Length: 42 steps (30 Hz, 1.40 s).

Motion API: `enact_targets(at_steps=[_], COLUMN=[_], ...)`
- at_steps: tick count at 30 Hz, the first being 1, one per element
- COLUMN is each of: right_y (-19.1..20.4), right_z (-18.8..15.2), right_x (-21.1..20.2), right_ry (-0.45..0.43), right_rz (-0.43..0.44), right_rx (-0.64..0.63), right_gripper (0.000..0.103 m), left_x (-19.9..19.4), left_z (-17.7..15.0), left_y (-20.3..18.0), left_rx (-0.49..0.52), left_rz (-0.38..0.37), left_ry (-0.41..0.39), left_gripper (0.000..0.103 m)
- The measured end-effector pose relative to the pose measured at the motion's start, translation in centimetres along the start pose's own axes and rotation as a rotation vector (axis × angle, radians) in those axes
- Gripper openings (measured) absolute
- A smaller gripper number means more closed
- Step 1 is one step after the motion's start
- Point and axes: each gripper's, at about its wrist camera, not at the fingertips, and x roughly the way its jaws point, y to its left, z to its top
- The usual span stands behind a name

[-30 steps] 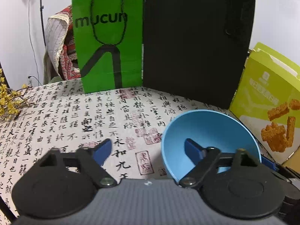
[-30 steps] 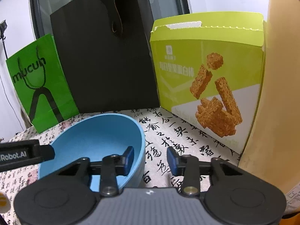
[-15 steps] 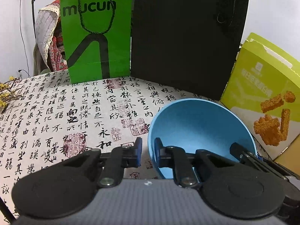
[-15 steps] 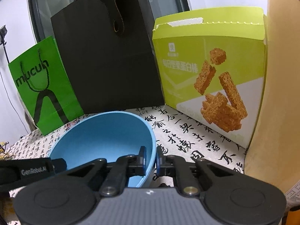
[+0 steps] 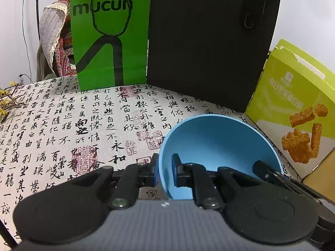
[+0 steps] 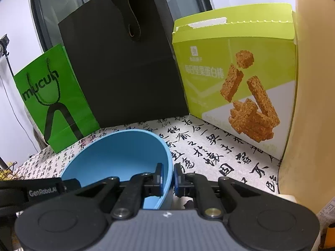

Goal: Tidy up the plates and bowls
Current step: 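Close both grippers on opposite sides of the blue bowl rim, then lift the blue bowl off the table with both grippers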

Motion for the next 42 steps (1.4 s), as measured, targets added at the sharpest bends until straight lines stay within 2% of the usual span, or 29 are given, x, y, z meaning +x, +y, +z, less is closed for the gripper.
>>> enact_targets(at_steps=[9, 21, 31, 42], right_y=[0.2, 1.7, 3.3, 4.8], right_z=[0.0, 0.3, -1.1, -2.3], right_x=[-1.0, -3.6, -5.5, -9.5], right_ry=[-0.013, -0.039, -0.014, -0.029], right_rz=[0.006, 0.028, 0.05, 0.068], right_rx=[0.009, -0.011, 0.007, 0.018], right_gripper=[0.009, 0.009, 0.01, 0.01], left_x=[-0.8, -4.1, -7.2, -11.1], left_z=[-0.1, 0.2, -0.3, -2.0], left_y=[0.1, 0.7, 2.4, 4.0], left_rx=[0.015, 0.032, 0.02, 0.02], left_rz=[0.006, 0.024, 0.029, 0.036], left_ry=[-0.01, -0.038, -0.052, -0.069], left_gripper=[0.013, 0.014, 0.013, 0.013])
